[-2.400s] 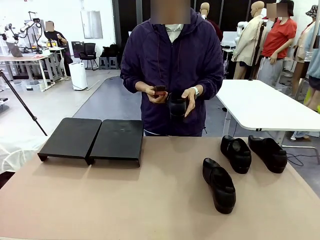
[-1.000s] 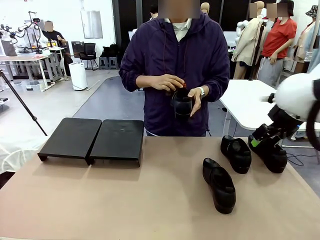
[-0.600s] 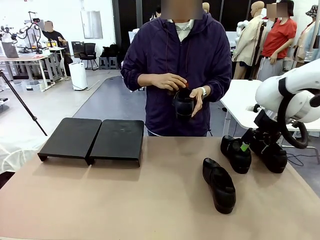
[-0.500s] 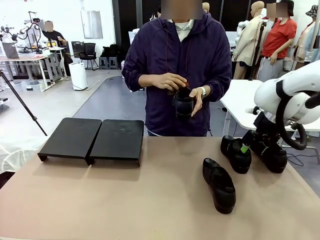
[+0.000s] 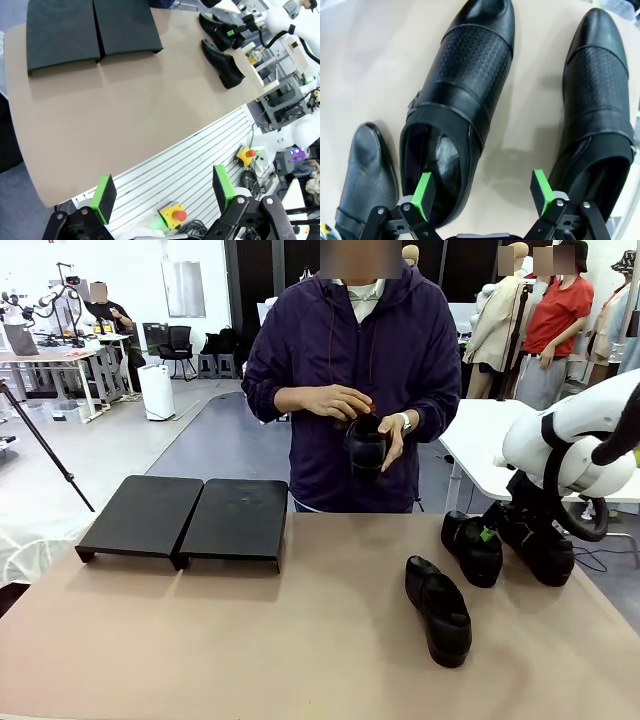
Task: Organize the shoes by placing them on the stand.
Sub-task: Pick up one Shoe and place it in the middle of the table.
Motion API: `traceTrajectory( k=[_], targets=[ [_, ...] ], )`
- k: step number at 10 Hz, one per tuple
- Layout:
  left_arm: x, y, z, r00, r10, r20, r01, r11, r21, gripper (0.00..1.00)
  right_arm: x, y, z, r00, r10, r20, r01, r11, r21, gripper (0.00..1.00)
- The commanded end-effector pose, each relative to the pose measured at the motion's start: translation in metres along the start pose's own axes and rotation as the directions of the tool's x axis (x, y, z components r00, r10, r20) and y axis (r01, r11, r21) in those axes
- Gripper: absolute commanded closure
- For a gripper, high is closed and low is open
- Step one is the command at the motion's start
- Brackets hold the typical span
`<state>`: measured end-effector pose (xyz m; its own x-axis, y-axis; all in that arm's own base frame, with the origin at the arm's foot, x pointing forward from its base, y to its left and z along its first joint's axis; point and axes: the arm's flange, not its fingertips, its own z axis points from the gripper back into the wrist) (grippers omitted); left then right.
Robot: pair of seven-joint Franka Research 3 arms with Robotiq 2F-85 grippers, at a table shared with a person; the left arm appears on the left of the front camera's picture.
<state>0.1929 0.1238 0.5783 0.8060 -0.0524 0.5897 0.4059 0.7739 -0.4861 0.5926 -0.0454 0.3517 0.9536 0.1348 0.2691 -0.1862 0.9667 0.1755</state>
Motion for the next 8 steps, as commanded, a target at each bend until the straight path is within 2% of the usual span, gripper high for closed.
traceTrajectory(
  k=[1, 3, 4, 5, 8],
  targets=[
    [0.0, -0.002, 0.0, 1.0, -0.014, 0.005, 0.014, 1.0, -0.014, 0.0, 0.013, -0.001, -0.012, 0.999, -0.042, 0.024, 0.041, 0.999, 0.027, 0.0],
    [0.0, -0.002, 0.0, 1.0, -0.014, 0.005, 0.014, 1.0, -0.014, 0.0, 0.017, 0.002, -0.019, 0.999, -0.04, 0.02, 0.04, 0.999, 0.025, 0.0],
    [0.0, -0.002, 0.0, 1.0, -0.014, 0.005, 0.014, 1.0, -0.014, 0.0, 0.017, 0.003, -0.021, 0.999, -0.025, 0.029, 0.024, 0.999, 0.021, 0.6],
    [0.0, -0.002, 0.0, 1.0, -0.014, 0.005, 0.014, 1.0, -0.014, 0.0, 0.017, 0.005, -0.022, 0.999, -0.021, 0.032, 0.02, 1.0, 0.023, 1.0],
    [0.0, -0.002, 0.0, 1.0, -0.014, 0.005, 0.014, 1.0, -0.014, 0.0, 0.016, 0.006, -0.022, 0.999, -0.008, 0.046, 0.008, 1.0, 0.012, 1.0]
  ],
)
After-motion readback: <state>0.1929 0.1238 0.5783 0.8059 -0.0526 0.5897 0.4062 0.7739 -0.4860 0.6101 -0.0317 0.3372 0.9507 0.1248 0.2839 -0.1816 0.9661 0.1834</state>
